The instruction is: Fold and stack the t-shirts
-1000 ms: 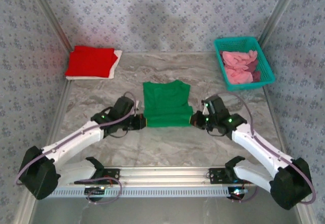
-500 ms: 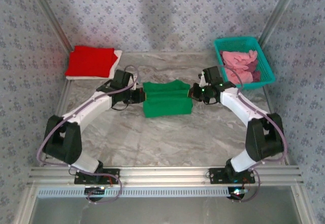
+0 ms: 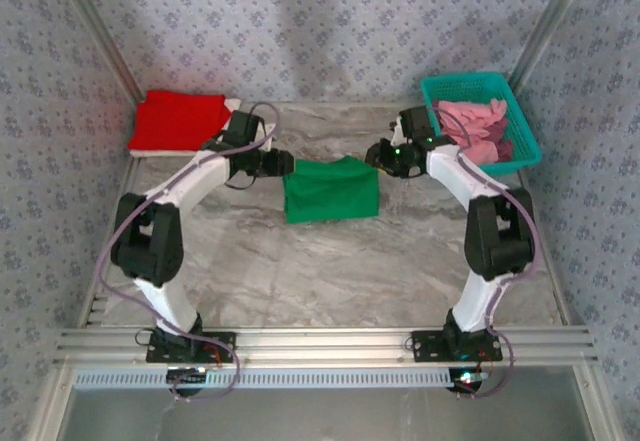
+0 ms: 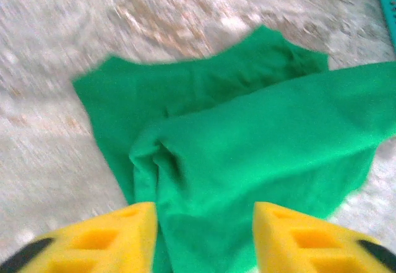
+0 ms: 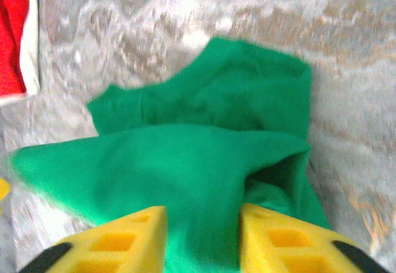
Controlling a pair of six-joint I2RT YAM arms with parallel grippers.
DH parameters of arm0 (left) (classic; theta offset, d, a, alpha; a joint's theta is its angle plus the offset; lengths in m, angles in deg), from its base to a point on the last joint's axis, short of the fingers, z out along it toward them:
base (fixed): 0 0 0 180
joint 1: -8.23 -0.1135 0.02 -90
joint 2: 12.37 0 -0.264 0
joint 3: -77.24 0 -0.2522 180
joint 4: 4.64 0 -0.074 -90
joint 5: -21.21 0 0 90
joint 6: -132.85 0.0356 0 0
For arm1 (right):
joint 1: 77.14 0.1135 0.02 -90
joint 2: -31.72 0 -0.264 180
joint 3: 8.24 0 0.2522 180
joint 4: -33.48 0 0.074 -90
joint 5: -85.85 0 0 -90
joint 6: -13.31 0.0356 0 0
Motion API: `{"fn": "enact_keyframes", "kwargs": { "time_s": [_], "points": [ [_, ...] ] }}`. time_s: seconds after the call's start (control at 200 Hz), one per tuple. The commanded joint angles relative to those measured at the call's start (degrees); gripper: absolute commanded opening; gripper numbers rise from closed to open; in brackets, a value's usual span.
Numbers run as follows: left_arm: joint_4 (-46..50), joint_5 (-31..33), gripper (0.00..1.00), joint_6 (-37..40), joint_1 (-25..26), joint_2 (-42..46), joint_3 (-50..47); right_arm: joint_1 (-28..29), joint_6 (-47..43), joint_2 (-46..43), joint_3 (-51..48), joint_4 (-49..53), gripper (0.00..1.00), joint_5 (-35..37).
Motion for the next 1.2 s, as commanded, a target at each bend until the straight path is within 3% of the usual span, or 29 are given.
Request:
{"fn": "enact_keyframes", "kwargs": {
  "time_s": [0.0,0.135,0.275,0.455,0.56,0.73,0.989,1.194],
  "points": [
    [2.7,3.1,0.52,2.9,-2.2,-5.6,9.5,-2.0,1.8,6.3,8.6,0.2,0.45,-1.4],
    [3.9,2.7,0.47,1.5,-2.7,-8.1,19.1,-3.1,2.6,11.0,20.6,2.5,0.47,-5.4],
    [-1.5,3.6,0.41,0.8,0.9,-1.1,11.1,-1.1,-0.8,4.3,13.1,0.0,0.46,-5.4],
    [-16.4,-0.7,0.28,-4.6,5.9,4.5,-7.0,1.5,0.7,-2.1,-3.8,-8.3,0.11,-5.0],
    [-19.2,-1.3,0.20,-5.8,6.9,0.9,-8.9,3.2,0.0,-0.6,-5.9,-9.4,0.01,-2.7],
    [-23.6,-0.2,0.18,-5.0,5.3,-7.5,-7.1,3.7,0.4,6.0,-4.6,-11.6,0.00,-2.9],
    [-22.0,0.5,0.16,-4.8,-0.4,-20.1,3.0,3.8,1.4,13.7,-3.8,-15.9,0.00,-1.0],
    [-20.8,-1.5,0.15,-5.6,-0.9,-16.5,4.2,4.0,1.9,11.8,-2.6,-15.2,0.00,-1.9]
  ]
}}
